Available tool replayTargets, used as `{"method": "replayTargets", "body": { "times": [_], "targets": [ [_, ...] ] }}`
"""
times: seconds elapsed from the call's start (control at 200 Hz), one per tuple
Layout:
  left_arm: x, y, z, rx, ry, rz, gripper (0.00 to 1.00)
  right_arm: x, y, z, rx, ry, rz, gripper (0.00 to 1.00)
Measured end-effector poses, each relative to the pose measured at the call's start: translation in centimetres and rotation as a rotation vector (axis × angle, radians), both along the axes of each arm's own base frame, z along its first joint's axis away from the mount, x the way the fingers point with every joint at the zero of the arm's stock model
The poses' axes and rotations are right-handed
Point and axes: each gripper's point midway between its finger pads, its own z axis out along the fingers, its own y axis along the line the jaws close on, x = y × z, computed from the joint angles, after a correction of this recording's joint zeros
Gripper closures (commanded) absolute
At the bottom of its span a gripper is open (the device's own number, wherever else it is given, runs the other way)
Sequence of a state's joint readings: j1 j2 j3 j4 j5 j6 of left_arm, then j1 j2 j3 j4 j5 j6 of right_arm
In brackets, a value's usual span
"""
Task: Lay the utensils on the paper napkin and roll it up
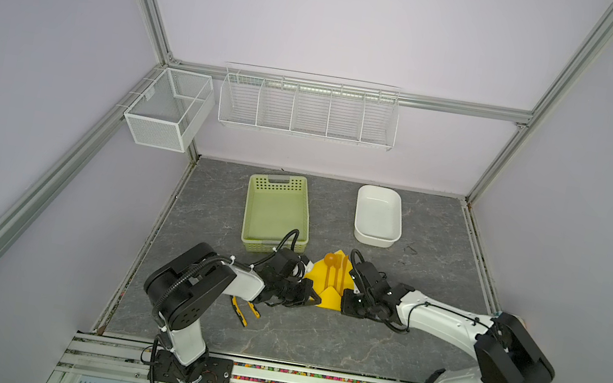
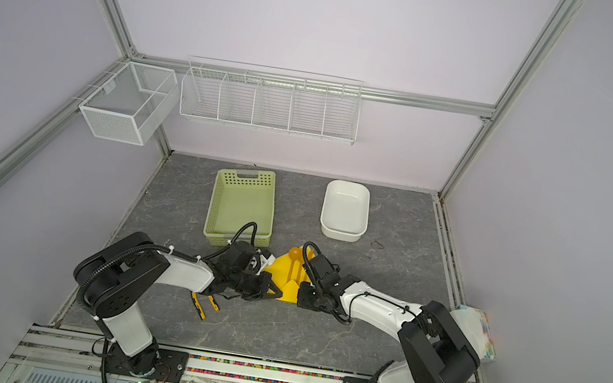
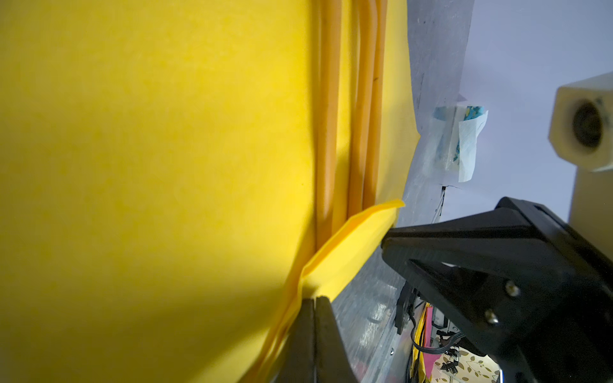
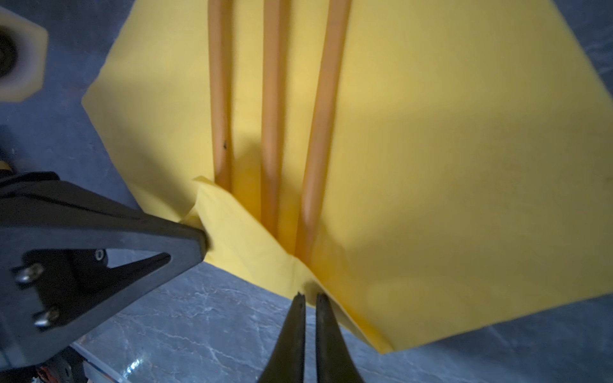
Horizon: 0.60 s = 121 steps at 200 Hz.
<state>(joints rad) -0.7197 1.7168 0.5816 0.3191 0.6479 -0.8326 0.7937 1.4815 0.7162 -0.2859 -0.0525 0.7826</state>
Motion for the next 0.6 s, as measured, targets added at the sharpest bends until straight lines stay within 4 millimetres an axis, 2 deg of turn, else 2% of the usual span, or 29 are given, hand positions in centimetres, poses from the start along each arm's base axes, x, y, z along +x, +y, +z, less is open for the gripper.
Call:
{"method": "replayTargets", "body": {
  "times": [0.605],
  "targets": [
    [0.10,-0.02,-0.06,0.009,0.000,-0.001,1.00,-0.24,-0.34,-1.01,0.018,0.033,-0.035,0.92]
  ]
}}
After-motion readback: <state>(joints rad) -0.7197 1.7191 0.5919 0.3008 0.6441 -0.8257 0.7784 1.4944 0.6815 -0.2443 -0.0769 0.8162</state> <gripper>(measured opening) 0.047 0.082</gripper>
